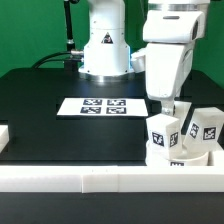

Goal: Assemble stool

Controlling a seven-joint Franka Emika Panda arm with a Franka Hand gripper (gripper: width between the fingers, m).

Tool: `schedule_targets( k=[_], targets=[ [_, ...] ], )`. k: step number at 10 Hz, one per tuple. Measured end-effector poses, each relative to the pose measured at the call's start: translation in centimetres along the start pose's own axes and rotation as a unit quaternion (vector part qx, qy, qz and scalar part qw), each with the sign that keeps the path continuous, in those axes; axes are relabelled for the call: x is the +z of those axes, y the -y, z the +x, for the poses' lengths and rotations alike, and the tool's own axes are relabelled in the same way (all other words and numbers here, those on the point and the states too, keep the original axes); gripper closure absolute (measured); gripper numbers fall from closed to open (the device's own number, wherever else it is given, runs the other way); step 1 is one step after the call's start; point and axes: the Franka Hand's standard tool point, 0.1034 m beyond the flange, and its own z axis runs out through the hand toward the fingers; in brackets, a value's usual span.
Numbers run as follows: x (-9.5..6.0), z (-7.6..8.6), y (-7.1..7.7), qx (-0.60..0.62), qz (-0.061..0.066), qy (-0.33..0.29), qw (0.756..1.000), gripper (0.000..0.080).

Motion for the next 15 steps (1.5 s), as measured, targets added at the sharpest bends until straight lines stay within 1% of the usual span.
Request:
schedule_targets(
  k=[1,2,3,4,6,7,8,9,10,11,12,14,15],
  targets=[
    [0.01,-0.01,0.00,0.040,0.001,-0.001,0.999,0.0464],
    [0.05,-0.09,-0.02,0.135,0.003,-0.004,0.991,0.0464],
    [0.08,-0.08,0.00,0.217,0.005,-0.006,0.976,0.0462],
    [0.11,-0.07,-0.03,0.266,0.006,-0.010,0.964,0.0462],
    [0.17,0.00,-0.11,0.421,0.014,-0.019,0.907,0.0462],
    [0.16,0.01,-0.12,0.458,0.015,-0.019,0.888,0.0462],
    [0.17,0.07,-0.08,0.517,0.017,-0.019,0.856,0.0462],
    [0.17,0.08,-0.08,0.554,0.018,-0.018,0.832,0.0462],
    [0.18,0.09,-0.06,0.581,0.019,-0.017,0.813,0.0462],
    [0.18,0.20,0.00,0.633,0.023,-0.018,0.774,0.0462],
    [0.19,0.26,0.03,0.669,0.025,-0.017,0.743,0.0462],
    [0.20,0.36,0.05,0.763,0.043,-0.021,0.644,0.0462],
    [0.19,0.41,0.00,0.795,0.050,-0.023,0.604,0.0462]
  ],
)
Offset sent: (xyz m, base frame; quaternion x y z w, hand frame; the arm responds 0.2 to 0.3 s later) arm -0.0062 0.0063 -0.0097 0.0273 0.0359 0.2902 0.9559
